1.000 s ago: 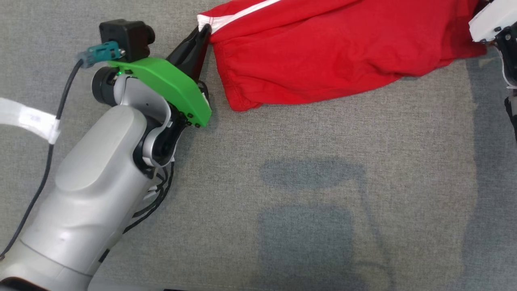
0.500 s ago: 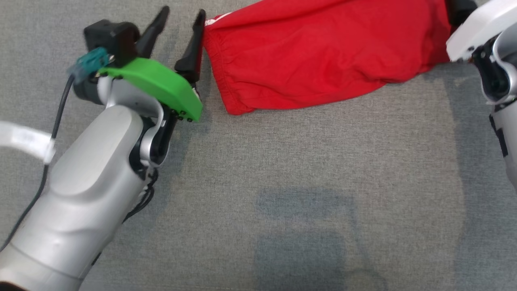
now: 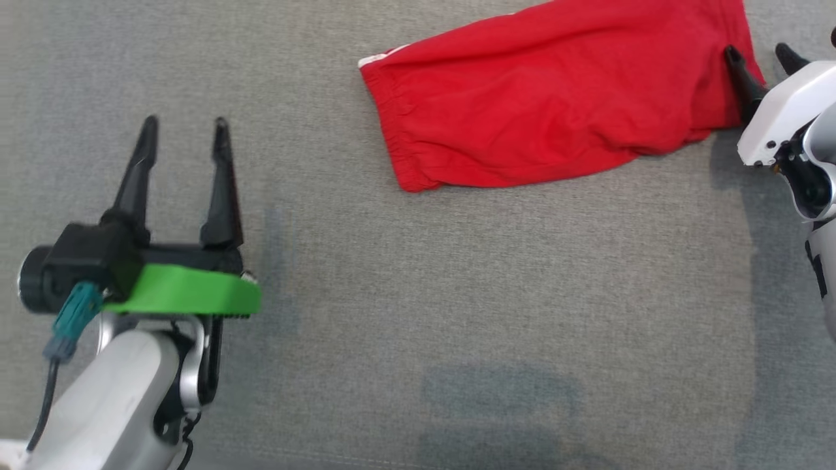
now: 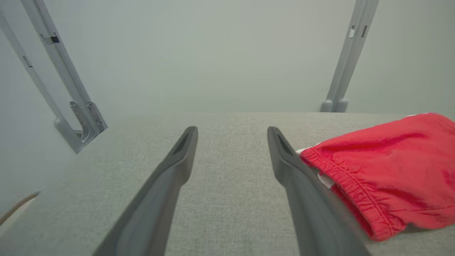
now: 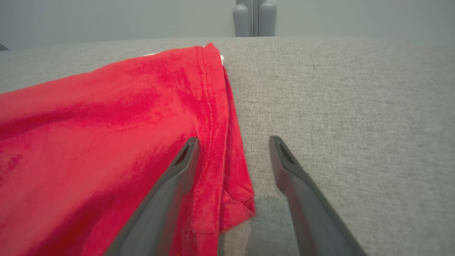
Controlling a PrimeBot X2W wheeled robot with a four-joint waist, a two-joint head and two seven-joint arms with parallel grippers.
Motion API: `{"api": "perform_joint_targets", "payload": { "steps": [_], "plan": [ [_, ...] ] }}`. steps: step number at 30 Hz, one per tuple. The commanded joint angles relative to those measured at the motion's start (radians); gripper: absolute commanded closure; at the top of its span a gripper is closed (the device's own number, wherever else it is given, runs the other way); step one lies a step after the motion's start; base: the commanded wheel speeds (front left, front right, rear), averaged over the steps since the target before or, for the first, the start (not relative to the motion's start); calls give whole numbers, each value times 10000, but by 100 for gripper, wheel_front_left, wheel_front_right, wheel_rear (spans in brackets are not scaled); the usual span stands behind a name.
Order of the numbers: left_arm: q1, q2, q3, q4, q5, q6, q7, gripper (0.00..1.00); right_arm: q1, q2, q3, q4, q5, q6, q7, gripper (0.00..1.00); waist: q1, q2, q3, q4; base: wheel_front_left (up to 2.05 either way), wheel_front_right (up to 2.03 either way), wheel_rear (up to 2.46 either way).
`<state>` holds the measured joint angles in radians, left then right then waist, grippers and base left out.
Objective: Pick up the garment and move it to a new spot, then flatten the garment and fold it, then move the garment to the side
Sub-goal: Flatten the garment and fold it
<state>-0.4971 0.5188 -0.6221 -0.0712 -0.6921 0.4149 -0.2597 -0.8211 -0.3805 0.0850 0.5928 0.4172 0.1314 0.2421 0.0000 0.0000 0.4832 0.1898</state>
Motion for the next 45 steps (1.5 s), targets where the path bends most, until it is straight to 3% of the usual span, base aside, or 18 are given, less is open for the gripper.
{"api": "perform_joint_targets", "payload": {
  "steps": [1, 4, 5, 6, 10, 17, 25, 27, 30, 36, 41, 45],
  "plan": [
    [480, 0, 362, -252, 256, 50, -53, 0, 117, 114, -244, 145, -82, -15, 269, 0, 0, 0, -83, 280, 0, 0, 0],
    [1314, -187, 854, -494, 597, -88, -48, 0, 221, 374, -685, 394, 125, -13, 767, 0, 0, 0, -169, 475, 0, 0, 0],
    [1506, -265, 983, -525, 674, -170, -49, 0, 278, 466, -873, 491, 245, -10, 899, 39, 0, 0, -230, 519, 0, 0, 0],
    [1681, -357, 1152, -527, 739, -245, -49, 0, 338, 552, -1080, 572, 366, -8, 1010, 100, 0, 0, -304, 546, 0, 0, 0],
    [2332, -781, 1609, -335, 1010, -613, -51, 0, 712, 767, -1482, 388, 880, -8, 1369, 100, 0, 0, -737, 526, 0, 0, 0],
    [3134, -1357, 2190, 59, 1039, -1269, -52, 0, 1850, 598, -2903, -259, 1986, -8, 1987, 100, 0, 0, -1586, 130, 0, 0, 0],
    [3312, -1594, 2189, 210, 1308, -1765, -53, 0, 2622, 102, -4850, -228, 1528, -7, 1958, 100, 0, 0, -1760, 312, 0, 0, 0],
    [3289, -1619, 2204, 196, 1394, -1873, -53, 0, 2409, 229, -5105, -542, 1451, -5, 1856, 100, 0, 0, -1745, 425, 0, 0, 0],
    [3363, -1680, 2329, 171, 1452, -1989, -53, 0, 2050, 533, -4730, -1401, 1410, -5, 1829, 100, 0, 0, -1723, 536, 0, 0, 0],
    [3518, -1943, 2425, 383, 1523, -2178, -54, 0, 2014, 1478, -2265, -3047, 1275, -7, 2475, 100, 0, 0, -1945, 816, 0, 0, 0],
    [3636, -2208, 2426, 672, 1591, -2348, -52, 0, 2526, 1926, -509, -3321, 1355, -7, 2849, 100, 0, 0, -2159, 1190, 0, 0, 0],
    [3708, -2417, 2482, 909, 1683, -2449, -52, 0, 3048, 2006, 11, -3008, 1538, -5, 2831, 100, 0, 0, -2420, 1446, 0, 0, 0]
  ]
}}
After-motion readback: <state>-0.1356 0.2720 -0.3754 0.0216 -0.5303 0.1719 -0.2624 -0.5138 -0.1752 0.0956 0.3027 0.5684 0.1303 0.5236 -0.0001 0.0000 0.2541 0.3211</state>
